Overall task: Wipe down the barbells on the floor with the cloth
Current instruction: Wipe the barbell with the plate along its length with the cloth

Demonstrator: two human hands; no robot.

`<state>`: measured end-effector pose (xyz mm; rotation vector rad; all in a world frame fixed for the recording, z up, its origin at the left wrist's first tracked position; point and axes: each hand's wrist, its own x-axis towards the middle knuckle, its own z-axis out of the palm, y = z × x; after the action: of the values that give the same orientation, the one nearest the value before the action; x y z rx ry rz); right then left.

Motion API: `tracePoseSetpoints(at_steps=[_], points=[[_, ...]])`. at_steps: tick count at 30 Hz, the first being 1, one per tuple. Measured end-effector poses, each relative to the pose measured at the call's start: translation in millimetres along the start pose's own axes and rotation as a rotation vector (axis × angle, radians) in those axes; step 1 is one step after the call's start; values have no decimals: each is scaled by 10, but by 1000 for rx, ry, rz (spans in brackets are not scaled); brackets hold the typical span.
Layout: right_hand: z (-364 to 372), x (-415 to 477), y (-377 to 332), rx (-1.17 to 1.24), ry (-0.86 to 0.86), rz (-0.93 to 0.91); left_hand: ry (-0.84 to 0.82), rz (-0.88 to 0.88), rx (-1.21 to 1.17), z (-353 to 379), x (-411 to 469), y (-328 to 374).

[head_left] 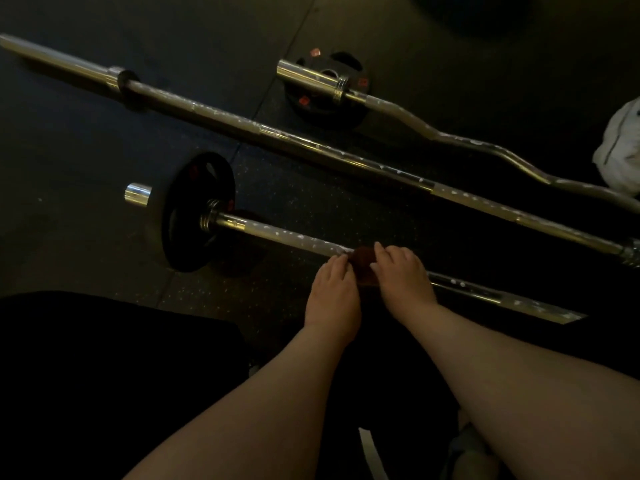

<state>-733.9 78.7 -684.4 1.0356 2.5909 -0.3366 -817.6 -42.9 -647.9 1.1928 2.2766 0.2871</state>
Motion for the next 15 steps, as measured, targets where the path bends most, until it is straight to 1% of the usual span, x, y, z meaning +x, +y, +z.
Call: tracePoseSetpoints(at_steps=[2,3,5,6,8,10,12,13,15], points=[[13,-51,-92,18,55,92,47,3,8,-11,-23,40],[27,-83,-163,13,51,93,51,10,14,-1,-29,62],[98,-176,-265,-49,50,-8,44,22,7,42,-45,105],[127,-197,-258,-75,59,-65,33,31,-8,56,-38,120],[125,-169,-143,-77,44,-100,-33,63,-43,62,10,137],[120,-118,-12,-69,31,-61,-101,91,-18,73,58,173],[72,-88,14,-92,-5,40,-120,125,57,89,90,238],[59,-80,-15,-137,-20,52,-129,142,88,106,98,254],[82,-55,-95,-210,-24,-1,-145,124,110,154,111,233]])
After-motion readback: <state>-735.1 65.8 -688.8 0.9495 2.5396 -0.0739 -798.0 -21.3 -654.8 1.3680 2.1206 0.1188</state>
